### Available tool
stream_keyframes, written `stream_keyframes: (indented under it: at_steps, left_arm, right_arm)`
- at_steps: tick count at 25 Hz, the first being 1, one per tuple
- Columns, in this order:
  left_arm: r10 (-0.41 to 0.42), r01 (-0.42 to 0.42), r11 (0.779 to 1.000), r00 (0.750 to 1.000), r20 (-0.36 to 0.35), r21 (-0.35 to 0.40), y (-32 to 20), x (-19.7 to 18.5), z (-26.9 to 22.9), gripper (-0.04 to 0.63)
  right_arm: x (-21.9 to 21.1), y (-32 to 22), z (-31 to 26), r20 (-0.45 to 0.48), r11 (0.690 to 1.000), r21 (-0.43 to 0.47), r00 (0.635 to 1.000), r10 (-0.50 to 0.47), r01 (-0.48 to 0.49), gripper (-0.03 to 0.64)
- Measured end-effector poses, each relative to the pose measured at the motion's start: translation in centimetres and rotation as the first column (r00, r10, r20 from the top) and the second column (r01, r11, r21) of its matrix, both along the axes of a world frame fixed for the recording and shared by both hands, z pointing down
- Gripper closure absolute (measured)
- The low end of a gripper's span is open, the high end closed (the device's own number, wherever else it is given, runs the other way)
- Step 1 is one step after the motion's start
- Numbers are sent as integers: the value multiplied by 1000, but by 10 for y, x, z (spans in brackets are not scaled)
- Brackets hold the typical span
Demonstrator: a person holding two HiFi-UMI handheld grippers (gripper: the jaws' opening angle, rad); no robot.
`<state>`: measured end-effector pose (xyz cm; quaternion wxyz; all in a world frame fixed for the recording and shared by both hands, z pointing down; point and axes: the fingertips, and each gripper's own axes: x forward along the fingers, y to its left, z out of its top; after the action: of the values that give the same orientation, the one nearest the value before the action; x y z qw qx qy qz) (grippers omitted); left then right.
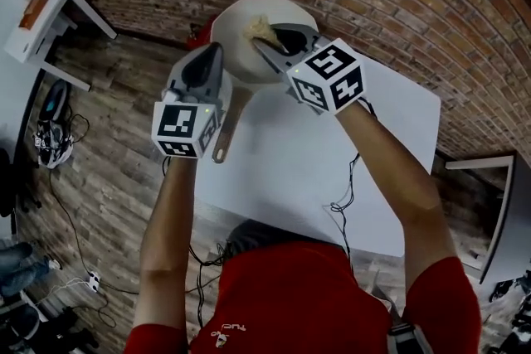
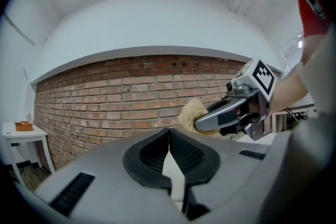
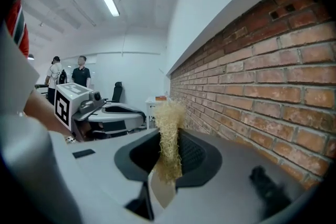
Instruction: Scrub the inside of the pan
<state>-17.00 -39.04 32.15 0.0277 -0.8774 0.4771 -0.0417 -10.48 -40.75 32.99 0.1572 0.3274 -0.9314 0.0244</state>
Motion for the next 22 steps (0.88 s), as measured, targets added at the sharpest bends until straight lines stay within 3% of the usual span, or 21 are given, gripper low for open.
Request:
stream_keyframes:
  at_steps: [10,22]
  left_arm:
    - [45,-44,998,999,28,-50,-66,-4,39,581]
    - [52,-43,990,997,59,-134,-105,-16,95,581]
  right_arm:
    - [-27,-82,80,-230,972,-236,970,-77,21,529]
    - [-42,-116,201,-432,876,-481,869,-242,5,529]
